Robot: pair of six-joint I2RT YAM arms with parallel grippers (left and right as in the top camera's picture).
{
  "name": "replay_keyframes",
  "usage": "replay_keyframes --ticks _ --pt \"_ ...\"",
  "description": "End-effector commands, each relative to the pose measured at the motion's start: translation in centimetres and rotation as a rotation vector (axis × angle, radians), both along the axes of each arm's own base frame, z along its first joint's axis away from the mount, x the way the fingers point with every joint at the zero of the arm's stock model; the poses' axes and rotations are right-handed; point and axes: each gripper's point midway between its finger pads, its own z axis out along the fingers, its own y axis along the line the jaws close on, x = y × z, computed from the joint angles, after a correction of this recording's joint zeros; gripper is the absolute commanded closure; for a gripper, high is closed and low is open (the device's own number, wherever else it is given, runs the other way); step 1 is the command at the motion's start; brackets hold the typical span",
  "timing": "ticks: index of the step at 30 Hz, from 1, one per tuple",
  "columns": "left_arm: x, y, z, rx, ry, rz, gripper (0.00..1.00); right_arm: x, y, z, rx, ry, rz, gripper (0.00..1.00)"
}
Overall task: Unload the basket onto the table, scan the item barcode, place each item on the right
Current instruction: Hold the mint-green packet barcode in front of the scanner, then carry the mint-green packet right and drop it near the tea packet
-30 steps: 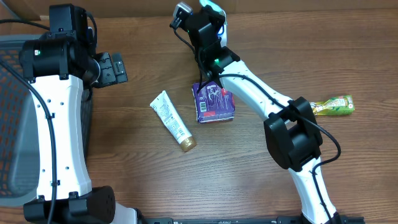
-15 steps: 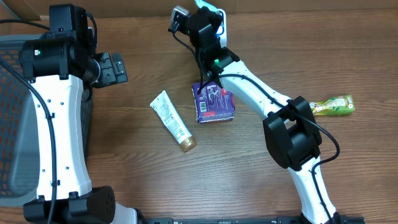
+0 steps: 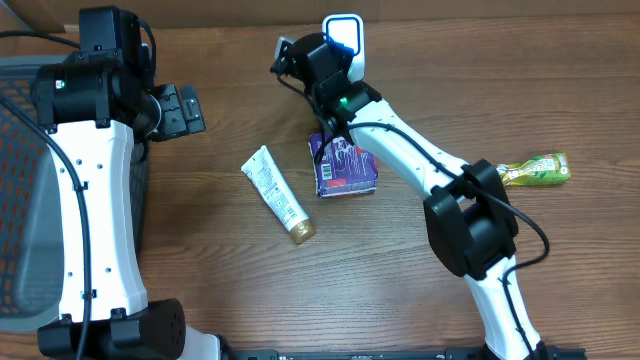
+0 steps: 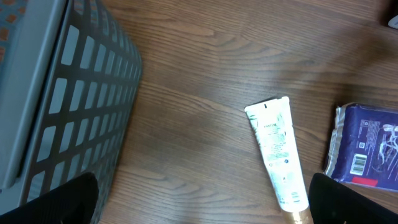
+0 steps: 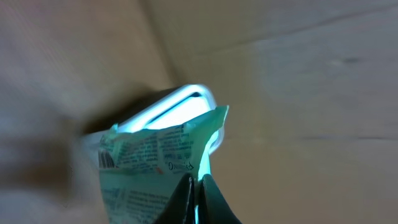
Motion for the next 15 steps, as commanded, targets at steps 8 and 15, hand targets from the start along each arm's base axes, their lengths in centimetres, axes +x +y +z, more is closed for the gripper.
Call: replay_keyframes --ticks 8,15 --pt "0.0 -0.1 -0.1 0.005 0.005 -0.02 0.01 -12.5 1.8 16.7 0.795 0.349 0.118 0.96" --pt "0.0 -0.1 -0.1 0.005 0.006 -0.02 0.0 -17.0 -6.4 18.2 1.154 0.644 -0.353 0.96"
